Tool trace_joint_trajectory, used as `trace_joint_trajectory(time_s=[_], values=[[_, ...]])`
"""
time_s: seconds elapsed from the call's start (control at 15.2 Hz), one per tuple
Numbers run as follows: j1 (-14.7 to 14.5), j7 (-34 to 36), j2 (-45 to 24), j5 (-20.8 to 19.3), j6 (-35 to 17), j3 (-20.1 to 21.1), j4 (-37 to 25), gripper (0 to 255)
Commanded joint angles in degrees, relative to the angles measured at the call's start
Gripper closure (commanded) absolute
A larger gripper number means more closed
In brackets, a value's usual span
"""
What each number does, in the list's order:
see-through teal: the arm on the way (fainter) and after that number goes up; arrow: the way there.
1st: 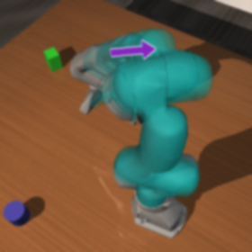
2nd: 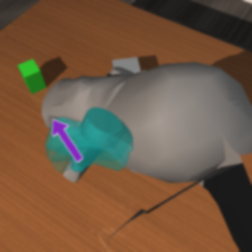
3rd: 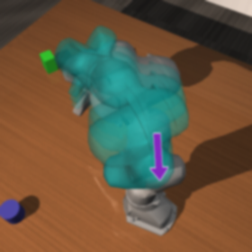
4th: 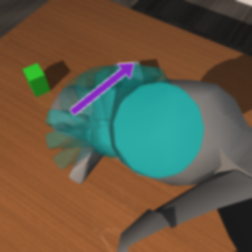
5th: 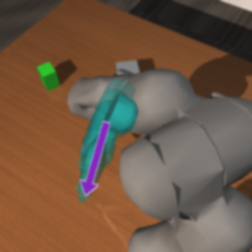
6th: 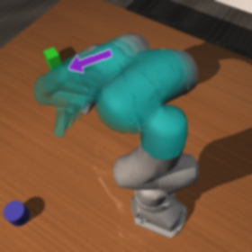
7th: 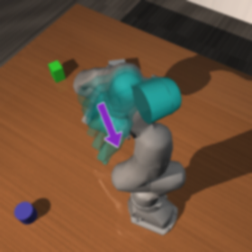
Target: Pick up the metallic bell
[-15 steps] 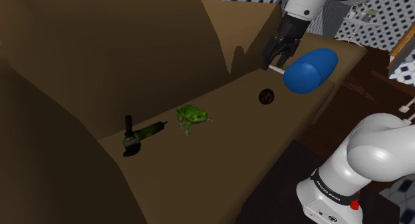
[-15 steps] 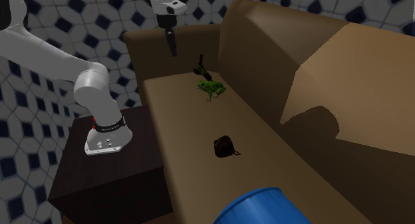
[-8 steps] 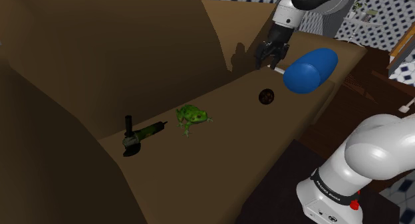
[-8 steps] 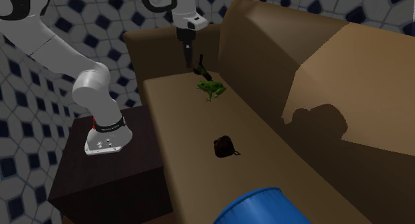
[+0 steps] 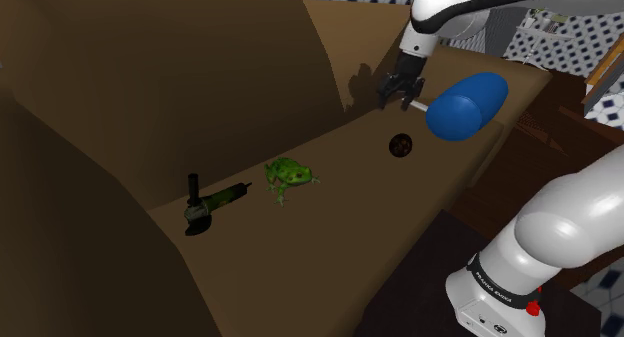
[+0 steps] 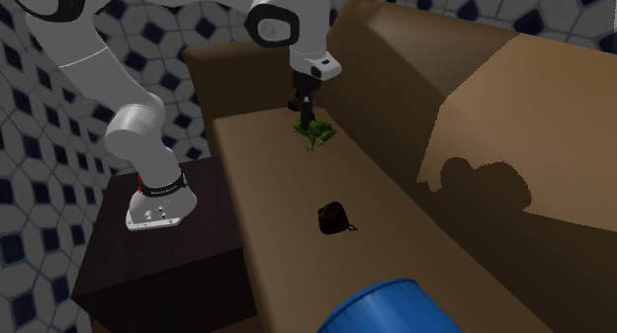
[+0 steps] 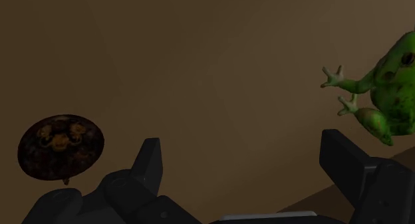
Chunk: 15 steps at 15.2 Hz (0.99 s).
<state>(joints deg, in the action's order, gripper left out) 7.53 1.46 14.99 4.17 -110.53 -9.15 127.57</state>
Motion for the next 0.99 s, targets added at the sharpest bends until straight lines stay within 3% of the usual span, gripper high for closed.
trace_joint_trajectory(time_s=[0.0,0.92], values=[[0.77,-0.69,-4.02,0.51,-0.81,-1.31,-2.07,0],[8.31,-5.97,-32.34,7.63,-0.97,-7.75,-21.39,0]])
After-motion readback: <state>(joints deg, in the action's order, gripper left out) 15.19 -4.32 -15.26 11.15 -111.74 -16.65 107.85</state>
